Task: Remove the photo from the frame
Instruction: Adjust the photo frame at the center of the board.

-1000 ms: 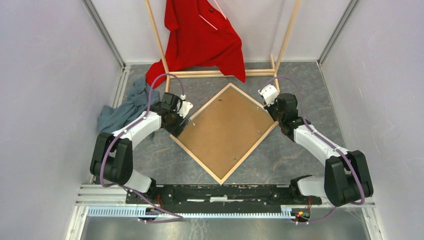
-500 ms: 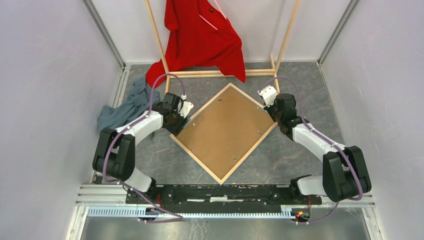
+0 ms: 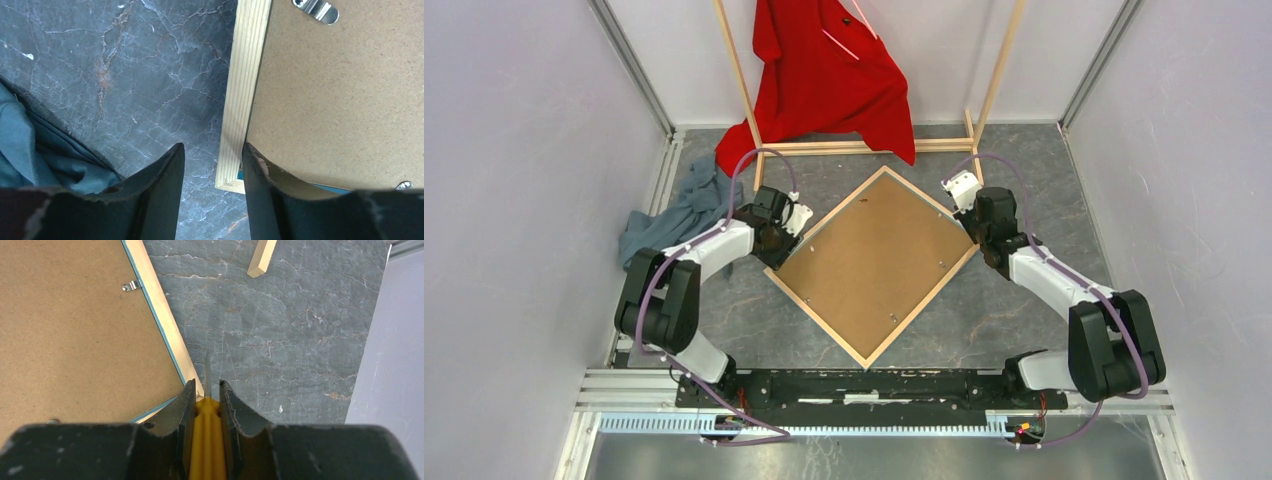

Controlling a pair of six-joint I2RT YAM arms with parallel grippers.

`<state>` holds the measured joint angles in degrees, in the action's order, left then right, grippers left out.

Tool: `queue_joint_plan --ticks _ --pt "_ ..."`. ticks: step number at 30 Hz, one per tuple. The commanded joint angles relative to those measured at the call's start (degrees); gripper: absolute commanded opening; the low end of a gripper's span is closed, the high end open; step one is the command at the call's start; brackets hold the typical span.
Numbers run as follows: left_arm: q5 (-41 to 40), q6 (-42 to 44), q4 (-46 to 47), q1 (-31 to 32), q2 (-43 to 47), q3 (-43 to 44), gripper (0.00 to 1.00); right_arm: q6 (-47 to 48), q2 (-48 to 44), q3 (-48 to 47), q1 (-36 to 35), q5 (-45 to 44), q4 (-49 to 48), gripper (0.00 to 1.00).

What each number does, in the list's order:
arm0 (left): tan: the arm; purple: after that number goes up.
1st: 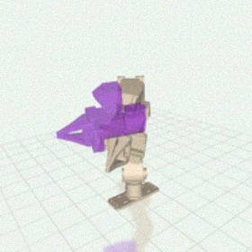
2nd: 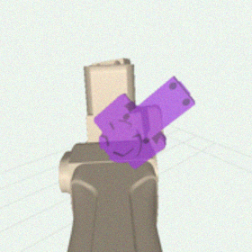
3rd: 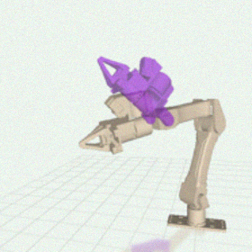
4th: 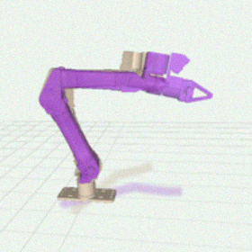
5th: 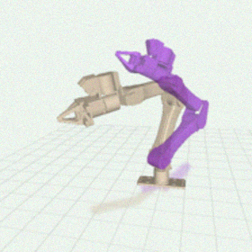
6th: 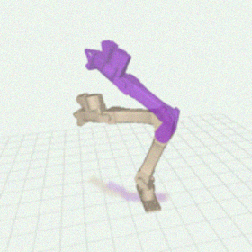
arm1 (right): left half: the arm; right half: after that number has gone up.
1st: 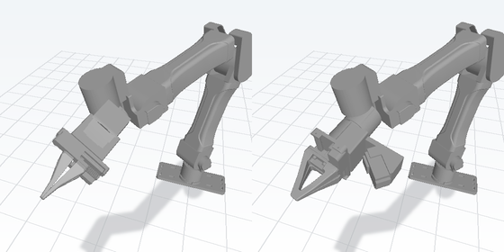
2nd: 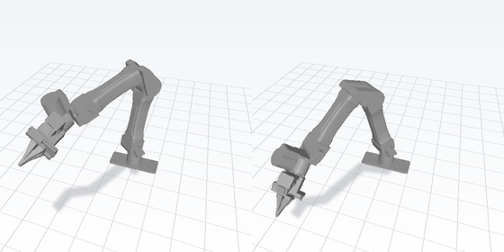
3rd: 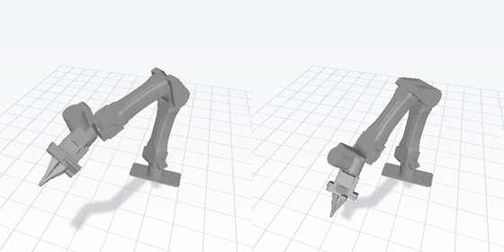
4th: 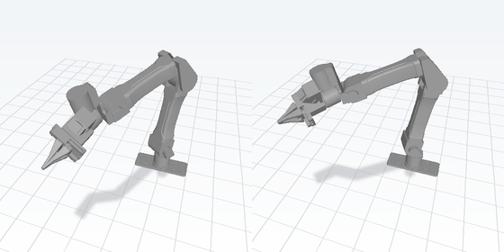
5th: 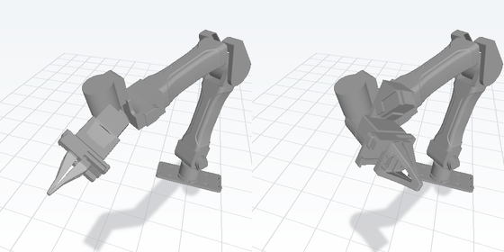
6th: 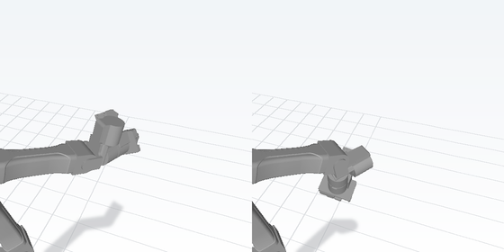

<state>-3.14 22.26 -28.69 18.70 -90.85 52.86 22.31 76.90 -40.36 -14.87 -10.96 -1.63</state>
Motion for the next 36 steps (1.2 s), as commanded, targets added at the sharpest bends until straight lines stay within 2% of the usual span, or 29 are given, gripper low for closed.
queue_joint_plan --ticks 1,7,15,20,26,28,36 --pt "-2.0 -0.8 3.2 -0.2 -1.3 2.1 0.51 -0.4 0.6 -1.7 0.4 -2.5 -1.9 0.00" --pt "-3.1 0.1 4.2 -0.2 -5.0 6.0 0.42 -0.3 2.4 -3.6 0.4 1.8 1.4 0.00" --pt "-3.6 0.7 4.7 -0.2 -12.8 15.0 0.37 1.4 2.0 -7.1 0.5 8.4 10.5 0.00" --pt "-3.7 1.4 5.1 -0.2 -18.6 21.6 0.33 2.7 -0.1 -8.3 0.6 10.5 15.6 0.00" --pt "-1.5 2.4 4.2 -0.2 -24.8 29.4 0.30 4.4 -3.9 -5.3 0.7 10.0 17.9 0.00" --pt "-0.4 2.7 3.8 -0.2 -26.0 31.5 0.27 4.6 -5.8 -4.2 0.8 10.0 18.3 0.00" --pt "2.0 2.4 2.5 0.8 -27.7 35.8 0.27 4.9 -13.0 -1.9 0.7 10.8 19.9 0.00"
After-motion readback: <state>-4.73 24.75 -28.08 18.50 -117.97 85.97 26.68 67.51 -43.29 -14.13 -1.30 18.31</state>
